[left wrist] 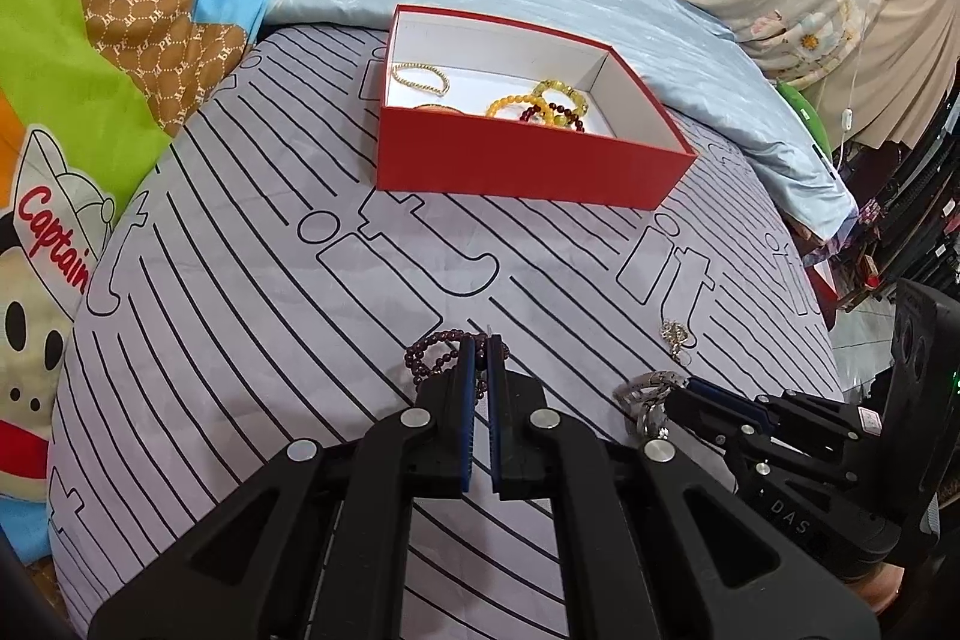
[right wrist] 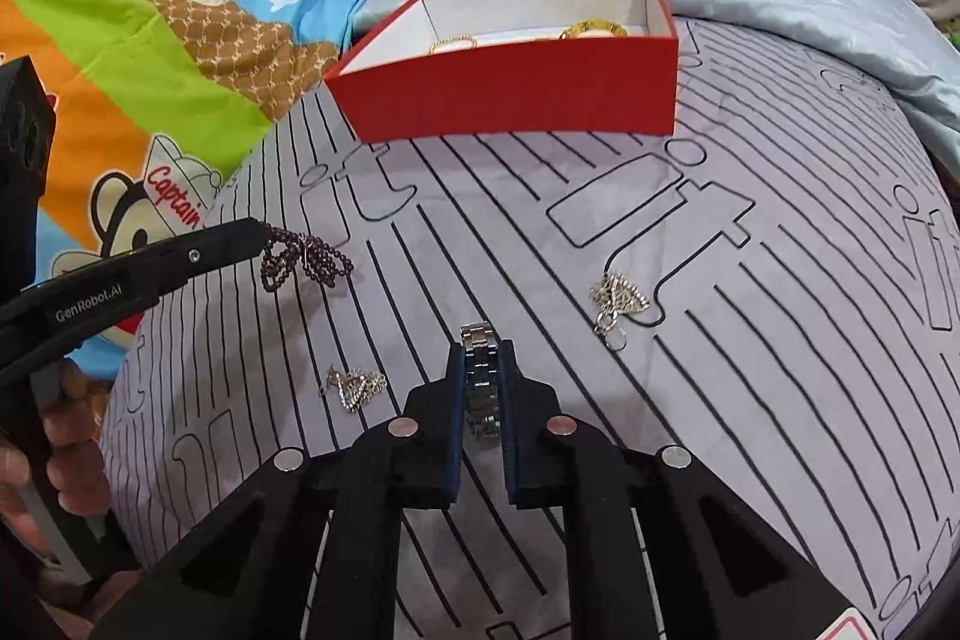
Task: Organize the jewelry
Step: 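Carry the garnet bracelet and silver watch into the red box and open both tools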
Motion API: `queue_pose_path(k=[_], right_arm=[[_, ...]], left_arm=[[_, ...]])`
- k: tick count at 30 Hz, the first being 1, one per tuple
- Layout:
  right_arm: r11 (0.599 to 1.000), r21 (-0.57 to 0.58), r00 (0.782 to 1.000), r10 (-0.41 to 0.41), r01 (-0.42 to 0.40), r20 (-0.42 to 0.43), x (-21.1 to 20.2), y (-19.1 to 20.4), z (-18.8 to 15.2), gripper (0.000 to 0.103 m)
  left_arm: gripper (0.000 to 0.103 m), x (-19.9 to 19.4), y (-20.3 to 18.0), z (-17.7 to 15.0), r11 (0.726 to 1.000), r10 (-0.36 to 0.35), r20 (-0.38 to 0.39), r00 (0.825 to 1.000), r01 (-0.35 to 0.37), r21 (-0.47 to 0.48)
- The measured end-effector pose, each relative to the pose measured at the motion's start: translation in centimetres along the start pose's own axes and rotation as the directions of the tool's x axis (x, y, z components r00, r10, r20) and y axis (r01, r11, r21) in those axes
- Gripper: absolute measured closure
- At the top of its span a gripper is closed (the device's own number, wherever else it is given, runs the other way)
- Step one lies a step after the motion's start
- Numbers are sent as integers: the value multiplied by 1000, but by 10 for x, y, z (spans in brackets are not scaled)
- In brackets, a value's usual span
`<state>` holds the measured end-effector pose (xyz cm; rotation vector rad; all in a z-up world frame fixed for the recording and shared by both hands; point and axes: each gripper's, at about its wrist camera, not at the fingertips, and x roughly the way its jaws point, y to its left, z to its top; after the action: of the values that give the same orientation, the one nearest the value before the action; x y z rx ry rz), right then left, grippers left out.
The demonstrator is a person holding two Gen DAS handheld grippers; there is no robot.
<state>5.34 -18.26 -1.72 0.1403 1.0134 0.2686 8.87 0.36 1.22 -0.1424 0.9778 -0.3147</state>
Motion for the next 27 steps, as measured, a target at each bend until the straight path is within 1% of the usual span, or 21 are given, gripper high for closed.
queue_pose_path(k=[8, 13, 18, 21, 24, 27], right_arm=[[1000, 11, 997, 1, -2, 81, -28, -1, 19, 93], [1000, 21, 993, 19, -22, 115, -40, -5, 42, 93], [1000, 18, 985, 19, -23, 174, -51, -9, 77, 93], [1000, 7, 979, -1, 0, 203, -51, -11, 102, 93], [1000, 21, 977, -7, 2, 215, -42, -17, 130, 93], [999, 24, 976, -26, 22, 218, -26, -21, 156, 93]], left_arm=[[100, -15, -8, 14, 1000, -23, 38, 999, 22, 20], [100, -22, -13, 31, 999, -30, 63, 998, 27, 39], [100, -26, -19, 61, 997, -28, 106, 994, 21, 68], [100, -23, -22, 87, 997, -33, 132, 991, 23, 77], [100, -15, -26, 111, 995, -19, 155, 988, 4, 98], [100, 4, -27, 138, 994, 4, 159, 987, -20, 103]])
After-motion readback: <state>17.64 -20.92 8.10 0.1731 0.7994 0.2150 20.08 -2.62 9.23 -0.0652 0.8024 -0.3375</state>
